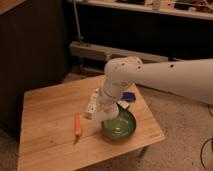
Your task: Pick up the ceramic cup
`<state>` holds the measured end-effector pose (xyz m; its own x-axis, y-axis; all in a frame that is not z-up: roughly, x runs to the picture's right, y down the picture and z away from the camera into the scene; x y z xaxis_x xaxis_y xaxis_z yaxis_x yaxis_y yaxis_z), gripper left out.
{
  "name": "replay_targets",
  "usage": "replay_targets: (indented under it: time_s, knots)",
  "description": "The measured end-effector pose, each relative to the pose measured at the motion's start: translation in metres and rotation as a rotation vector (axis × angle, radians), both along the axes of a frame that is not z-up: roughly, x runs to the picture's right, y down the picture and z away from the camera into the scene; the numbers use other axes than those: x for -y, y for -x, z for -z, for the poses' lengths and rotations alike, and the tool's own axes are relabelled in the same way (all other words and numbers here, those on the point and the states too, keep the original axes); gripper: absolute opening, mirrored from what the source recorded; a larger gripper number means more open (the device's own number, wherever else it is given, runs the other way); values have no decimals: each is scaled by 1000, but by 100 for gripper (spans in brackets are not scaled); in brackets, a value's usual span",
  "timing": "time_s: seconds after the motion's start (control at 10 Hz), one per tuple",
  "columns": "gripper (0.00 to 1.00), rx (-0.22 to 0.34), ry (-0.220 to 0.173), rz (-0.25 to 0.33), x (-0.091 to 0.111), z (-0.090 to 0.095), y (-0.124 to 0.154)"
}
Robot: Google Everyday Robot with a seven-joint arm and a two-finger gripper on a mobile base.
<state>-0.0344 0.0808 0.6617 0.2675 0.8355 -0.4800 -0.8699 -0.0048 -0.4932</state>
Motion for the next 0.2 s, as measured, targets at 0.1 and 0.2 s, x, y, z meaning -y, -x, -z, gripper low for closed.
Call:
replay_targets:
  time_s: [0.1, 0.2]
  knots:
    - [0, 99, 0, 15, 1, -3, 23]
    - [0, 173, -2, 30, 1, -3, 43]
